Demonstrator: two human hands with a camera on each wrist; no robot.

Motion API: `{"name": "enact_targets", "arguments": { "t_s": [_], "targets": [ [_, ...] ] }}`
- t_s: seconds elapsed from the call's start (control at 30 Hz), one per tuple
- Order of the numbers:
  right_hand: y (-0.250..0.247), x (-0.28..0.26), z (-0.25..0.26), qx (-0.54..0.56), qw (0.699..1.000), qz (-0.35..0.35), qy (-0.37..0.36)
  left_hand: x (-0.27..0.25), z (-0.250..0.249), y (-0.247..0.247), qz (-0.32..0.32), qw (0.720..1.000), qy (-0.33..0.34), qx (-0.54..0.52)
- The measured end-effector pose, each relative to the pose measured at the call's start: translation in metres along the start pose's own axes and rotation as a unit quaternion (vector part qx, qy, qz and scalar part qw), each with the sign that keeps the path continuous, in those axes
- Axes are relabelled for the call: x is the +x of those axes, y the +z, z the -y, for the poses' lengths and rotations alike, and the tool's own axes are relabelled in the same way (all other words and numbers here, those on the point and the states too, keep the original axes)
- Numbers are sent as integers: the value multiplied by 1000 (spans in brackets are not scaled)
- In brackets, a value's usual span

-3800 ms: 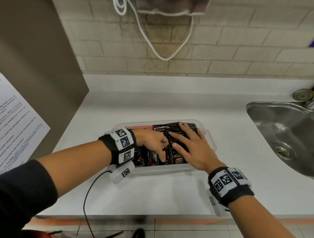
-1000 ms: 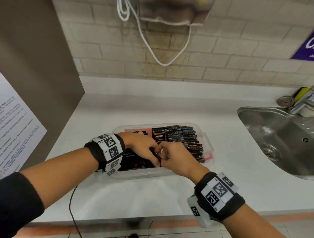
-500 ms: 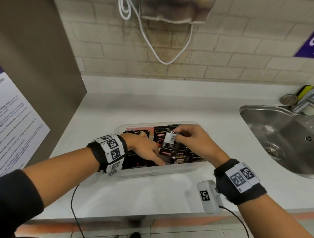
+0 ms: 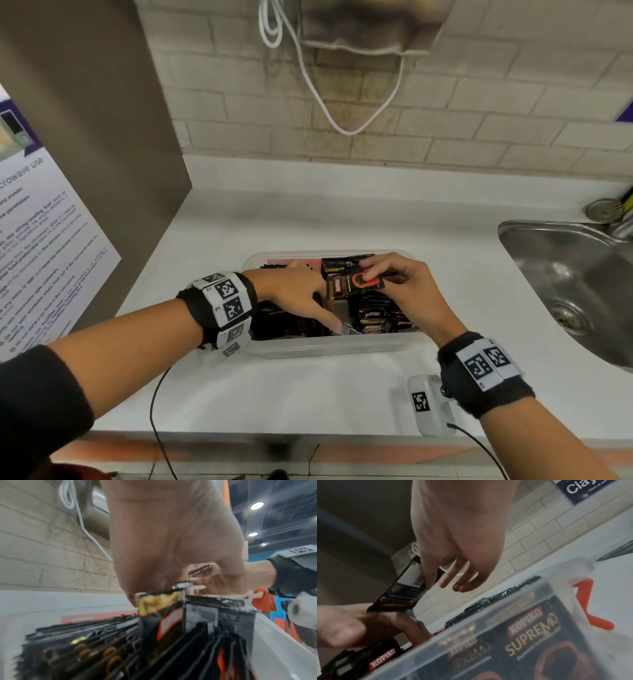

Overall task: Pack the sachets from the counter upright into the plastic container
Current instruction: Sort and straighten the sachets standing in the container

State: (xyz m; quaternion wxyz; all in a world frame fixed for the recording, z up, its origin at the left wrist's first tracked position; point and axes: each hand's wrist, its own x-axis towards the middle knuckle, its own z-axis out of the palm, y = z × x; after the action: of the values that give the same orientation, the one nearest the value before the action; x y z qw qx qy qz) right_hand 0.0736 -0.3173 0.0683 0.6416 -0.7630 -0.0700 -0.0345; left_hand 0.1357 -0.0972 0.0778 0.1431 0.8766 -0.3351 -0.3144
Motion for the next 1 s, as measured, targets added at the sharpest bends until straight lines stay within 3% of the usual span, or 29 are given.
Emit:
{"name": "enact_targets", "arguments": {
  "t_s": [0.2,0.3,0.43,0.6,0.77,1.0],
  "targets": [
    [-2,-1,-15,6,998,-52,-18,-8,1,-21,-22,971,21,-235],
    [0,0,-17,-23,997,-63,-48,-3,1,-23,-101,951,25,-289],
    [-1,-1,-22,-153,983,-60,-82,9,-2,-31,-189,928,36,-319],
    [-11,-8,-32,-246,961,-46,-114,9,4,-53,-242,957,31,-157],
    [-14,-14,-44,-395,916,-7,-68,20,2,-54,-188,981,2,38],
    [-18,-10,-51,-516,853,73,-26,53,-18,-40,-153,978,-39,137]
  ]
}}
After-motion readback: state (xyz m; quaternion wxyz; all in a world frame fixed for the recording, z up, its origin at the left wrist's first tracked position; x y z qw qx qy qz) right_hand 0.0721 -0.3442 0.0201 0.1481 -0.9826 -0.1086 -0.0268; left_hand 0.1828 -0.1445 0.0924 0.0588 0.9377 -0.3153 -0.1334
